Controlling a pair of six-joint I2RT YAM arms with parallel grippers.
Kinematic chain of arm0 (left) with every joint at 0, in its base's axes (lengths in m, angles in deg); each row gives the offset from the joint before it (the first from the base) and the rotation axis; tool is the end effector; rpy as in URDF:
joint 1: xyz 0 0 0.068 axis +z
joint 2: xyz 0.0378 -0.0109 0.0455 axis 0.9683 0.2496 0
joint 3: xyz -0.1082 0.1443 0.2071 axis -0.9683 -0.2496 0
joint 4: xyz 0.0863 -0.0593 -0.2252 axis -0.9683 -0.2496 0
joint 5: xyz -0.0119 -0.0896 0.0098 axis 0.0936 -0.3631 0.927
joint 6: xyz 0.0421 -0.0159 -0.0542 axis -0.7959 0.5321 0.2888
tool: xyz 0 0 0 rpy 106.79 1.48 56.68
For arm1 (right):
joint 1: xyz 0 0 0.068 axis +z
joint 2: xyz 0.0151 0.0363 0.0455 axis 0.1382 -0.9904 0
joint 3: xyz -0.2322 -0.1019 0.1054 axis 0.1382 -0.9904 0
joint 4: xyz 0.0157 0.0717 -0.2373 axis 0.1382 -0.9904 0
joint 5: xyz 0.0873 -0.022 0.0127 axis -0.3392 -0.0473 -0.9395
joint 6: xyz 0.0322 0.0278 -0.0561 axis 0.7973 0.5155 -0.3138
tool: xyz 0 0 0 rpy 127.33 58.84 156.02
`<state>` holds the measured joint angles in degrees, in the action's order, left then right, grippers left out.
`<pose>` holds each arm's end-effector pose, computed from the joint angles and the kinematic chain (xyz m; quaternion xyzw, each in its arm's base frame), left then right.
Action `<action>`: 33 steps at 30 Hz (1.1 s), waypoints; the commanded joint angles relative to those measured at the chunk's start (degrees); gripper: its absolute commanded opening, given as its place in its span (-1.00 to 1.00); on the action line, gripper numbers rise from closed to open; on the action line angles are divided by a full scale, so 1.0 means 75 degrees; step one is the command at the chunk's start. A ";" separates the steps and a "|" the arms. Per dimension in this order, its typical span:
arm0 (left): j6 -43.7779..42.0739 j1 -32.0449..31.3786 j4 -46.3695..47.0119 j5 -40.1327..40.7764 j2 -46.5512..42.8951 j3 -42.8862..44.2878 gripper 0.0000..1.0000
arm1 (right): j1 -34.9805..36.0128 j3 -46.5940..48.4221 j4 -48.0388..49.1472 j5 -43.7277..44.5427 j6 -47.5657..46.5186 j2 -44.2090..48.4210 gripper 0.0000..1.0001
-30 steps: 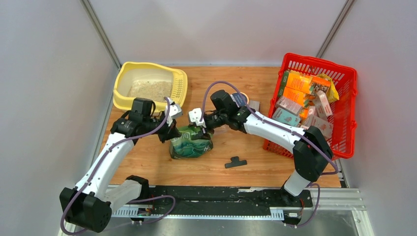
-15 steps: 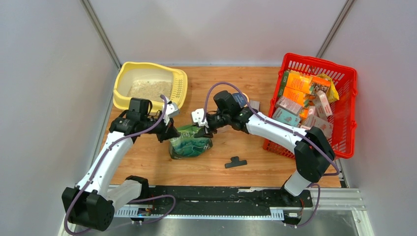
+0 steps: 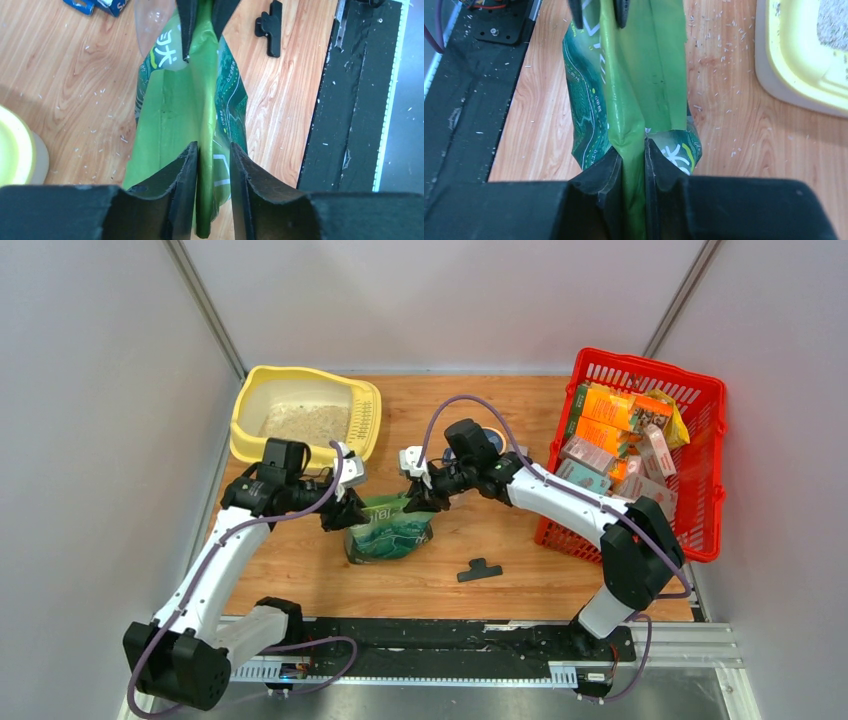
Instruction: Fill the litter box with clean litter
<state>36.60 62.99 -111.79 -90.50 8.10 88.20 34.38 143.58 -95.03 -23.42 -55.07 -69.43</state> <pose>0.1707 -0.0838 0.2921 0.4835 0.7215 -0.3381 0.3624 0.2332 0.2694 0.2645 -0.6632 0.5323 0.3780 0.3659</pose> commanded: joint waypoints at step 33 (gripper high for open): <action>0.1187 -0.1092 0.2198 -0.0436 0.1156 -0.0092 -1.00 | -0.1074 0.0558 -0.0432 -0.0913 -0.0106 0.0560 0.31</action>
<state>41.45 54.79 -95.59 -89.52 15.71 86.14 25.29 147.97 -98.55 -29.94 -45.08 -69.45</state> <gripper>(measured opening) 0.014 0.644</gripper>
